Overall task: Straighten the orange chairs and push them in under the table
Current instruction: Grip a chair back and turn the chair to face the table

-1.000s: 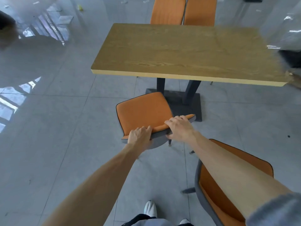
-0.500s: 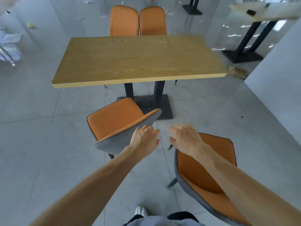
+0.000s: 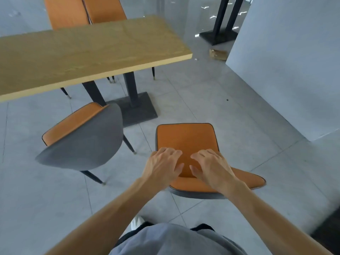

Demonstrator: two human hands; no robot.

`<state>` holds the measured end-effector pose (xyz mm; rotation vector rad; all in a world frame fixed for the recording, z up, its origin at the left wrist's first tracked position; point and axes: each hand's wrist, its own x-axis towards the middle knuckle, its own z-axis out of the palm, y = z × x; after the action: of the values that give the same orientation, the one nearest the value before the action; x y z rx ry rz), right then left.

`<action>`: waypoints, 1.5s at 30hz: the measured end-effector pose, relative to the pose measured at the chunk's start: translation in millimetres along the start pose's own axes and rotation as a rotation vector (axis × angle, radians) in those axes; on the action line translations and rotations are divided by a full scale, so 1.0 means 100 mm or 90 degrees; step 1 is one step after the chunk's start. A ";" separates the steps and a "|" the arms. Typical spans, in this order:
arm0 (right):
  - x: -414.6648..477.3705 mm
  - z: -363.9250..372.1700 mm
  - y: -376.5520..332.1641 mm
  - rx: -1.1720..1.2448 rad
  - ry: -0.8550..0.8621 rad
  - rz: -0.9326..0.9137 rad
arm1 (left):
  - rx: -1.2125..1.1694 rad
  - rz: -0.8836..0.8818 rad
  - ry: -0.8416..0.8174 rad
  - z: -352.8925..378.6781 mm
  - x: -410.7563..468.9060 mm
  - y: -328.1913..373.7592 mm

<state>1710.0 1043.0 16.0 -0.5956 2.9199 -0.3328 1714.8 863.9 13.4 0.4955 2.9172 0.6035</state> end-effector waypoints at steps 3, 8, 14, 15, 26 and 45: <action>-0.33 0.03 0.42 0.024 -0.044 -0.020 | 0.001 -0.021 -0.044 0.32 -0.11 0.41; -0.77 0.10 1.06 -0.004 -0.178 -0.054 | 0.104 -0.065 -0.148 0.89 -0.26 0.85; -0.89 0.32 1.53 -0.019 -0.219 -0.052 | 0.184 -0.126 -0.066 1.24 -0.19 0.98; -0.85 0.36 1.54 -0.017 -0.207 -0.047 | 0.187 -0.141 -0.064 1.25 -0.15 0.97; -0.58 0.62 1.57 -0.042 -0.021 -0.156 | 0.194 -0.178 -0.002 1.26 -0.07 0.78; 1.34 0.61 1.06 -0.023 0.044 -0.180 | 0.203 -0.203 0.055 0.58 0.94 -0.71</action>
<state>1559.6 1072.9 -81.6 -1.0259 2.9113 -0.3396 1616.7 855.5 -73.0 0.0248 3.0927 0.1210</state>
